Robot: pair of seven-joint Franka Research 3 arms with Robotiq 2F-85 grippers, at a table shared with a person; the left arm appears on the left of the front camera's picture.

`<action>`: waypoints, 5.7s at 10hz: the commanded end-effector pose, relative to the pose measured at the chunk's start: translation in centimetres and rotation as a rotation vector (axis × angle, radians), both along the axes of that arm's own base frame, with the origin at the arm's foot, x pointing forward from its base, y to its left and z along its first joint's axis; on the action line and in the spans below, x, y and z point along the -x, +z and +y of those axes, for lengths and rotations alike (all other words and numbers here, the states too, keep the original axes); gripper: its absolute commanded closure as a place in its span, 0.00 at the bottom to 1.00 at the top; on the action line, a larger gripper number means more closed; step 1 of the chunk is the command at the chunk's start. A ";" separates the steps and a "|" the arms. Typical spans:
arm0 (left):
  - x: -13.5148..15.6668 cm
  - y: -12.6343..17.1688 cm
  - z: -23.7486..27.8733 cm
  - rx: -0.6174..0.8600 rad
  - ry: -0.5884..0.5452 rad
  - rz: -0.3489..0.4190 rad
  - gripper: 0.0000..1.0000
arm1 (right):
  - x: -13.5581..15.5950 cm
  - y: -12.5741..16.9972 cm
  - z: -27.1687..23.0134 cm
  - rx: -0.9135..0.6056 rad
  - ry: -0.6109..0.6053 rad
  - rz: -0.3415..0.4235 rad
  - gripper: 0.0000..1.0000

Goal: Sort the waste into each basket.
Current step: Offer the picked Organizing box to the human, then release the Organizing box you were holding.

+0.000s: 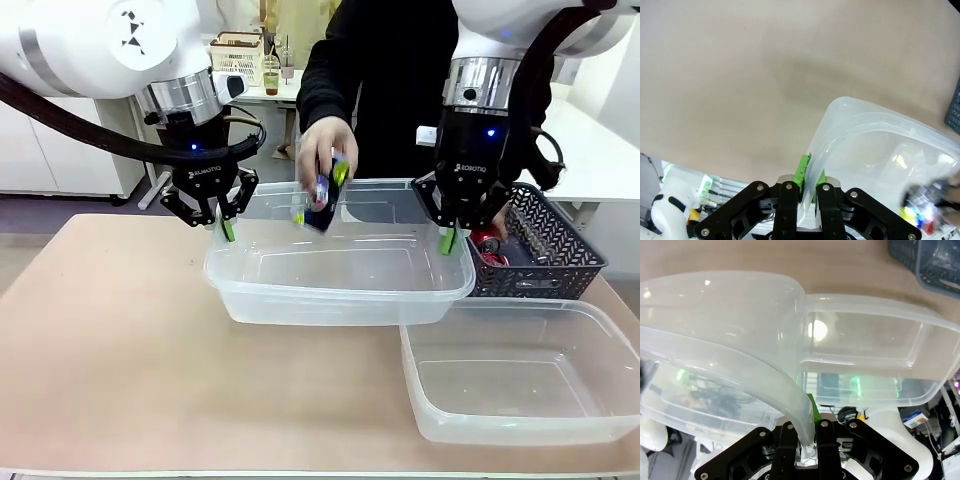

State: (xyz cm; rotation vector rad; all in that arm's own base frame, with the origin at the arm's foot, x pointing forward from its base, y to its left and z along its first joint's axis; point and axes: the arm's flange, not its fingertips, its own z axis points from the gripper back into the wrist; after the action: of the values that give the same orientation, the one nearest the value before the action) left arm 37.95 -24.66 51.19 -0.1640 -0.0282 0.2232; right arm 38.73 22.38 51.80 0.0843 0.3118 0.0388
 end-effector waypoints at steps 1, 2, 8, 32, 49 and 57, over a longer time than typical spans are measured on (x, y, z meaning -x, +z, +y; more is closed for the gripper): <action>-0.2 0.5 0.1 0.021 0.031 -0.014 0.94 | 0.2 0.6 0.3 -0.006 0.012 0.019 0.95; -0.2 0.5 0.1 0.021 0.031 -0.014 0.94 | 0.2 0.6 0.3 -0.006 0.012 0.019 0.95; -0.2 0.5 0.1 0.021 0.031 -0.014 0.94 | 0.2 0.6 0.3 -0.006 0.012 0.019 0.95; -0.2 0.5 0.1 0.021 0.031 -0.014 0.94 | 0.2 0.6 0.3 -0.006 0.012 0.019 0.95; -16.4 -0.7 2.2 0.126 -0.045 0.107 0.94 | -16.1 -3.1 2.2 -0.166 0.202 0.230 0.95; -15.4 -2.1 3.8 0.072 -0.058 0.119 0.94 | -15.9 -3.7 1.2 -0.150 0.123 0.187 0.95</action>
State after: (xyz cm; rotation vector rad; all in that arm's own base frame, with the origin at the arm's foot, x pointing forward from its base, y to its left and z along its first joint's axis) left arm 53.61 -21.20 49.00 -0.2159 0.1212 0.1656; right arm 55.35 23.31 47.79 0.1997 0.4996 0.1797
